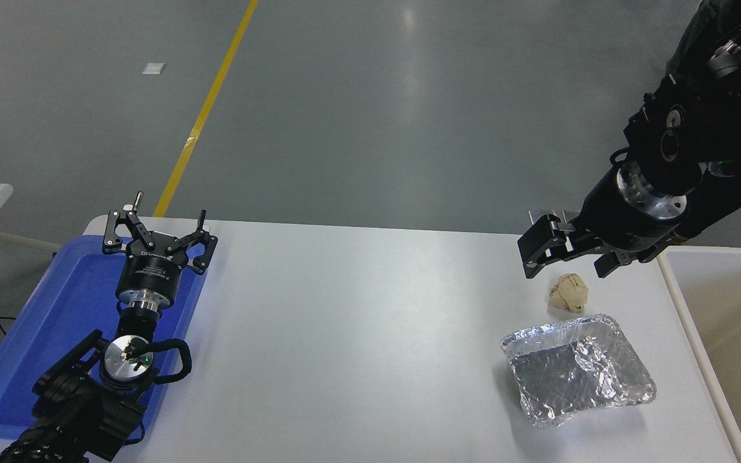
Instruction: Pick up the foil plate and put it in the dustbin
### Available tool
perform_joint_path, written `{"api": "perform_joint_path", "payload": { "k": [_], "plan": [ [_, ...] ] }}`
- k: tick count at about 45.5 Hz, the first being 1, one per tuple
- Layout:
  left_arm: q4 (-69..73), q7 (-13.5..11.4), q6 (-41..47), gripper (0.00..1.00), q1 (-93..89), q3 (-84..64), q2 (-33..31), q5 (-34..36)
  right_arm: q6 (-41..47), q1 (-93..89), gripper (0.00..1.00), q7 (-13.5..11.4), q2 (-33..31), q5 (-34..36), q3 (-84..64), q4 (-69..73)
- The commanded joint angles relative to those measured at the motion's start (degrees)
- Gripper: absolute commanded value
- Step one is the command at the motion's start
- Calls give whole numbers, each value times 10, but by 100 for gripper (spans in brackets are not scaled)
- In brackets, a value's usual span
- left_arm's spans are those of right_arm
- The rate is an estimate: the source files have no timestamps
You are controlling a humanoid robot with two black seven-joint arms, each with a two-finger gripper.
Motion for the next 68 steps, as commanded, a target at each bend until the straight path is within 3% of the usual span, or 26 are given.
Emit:
{"api": "perform_joint_path", "payload": {
  "k": [1,37,52,68],
  "plan": [
    [0,1,0,100,0,0,0,0,0,-7,100,1,0,-1,10,-6],
    [0,0,0,100,0,0,1,0,-7,-27,100,0,8,-5,30,-22],
    [0,0,0,100,0,0,1,0,-69,-152,100,0,-119,-162,33,-75],
    [0,0,0,100,0,0,1,0,-192,-343,100,2,-140,-222,53,-151]
  ]
}}
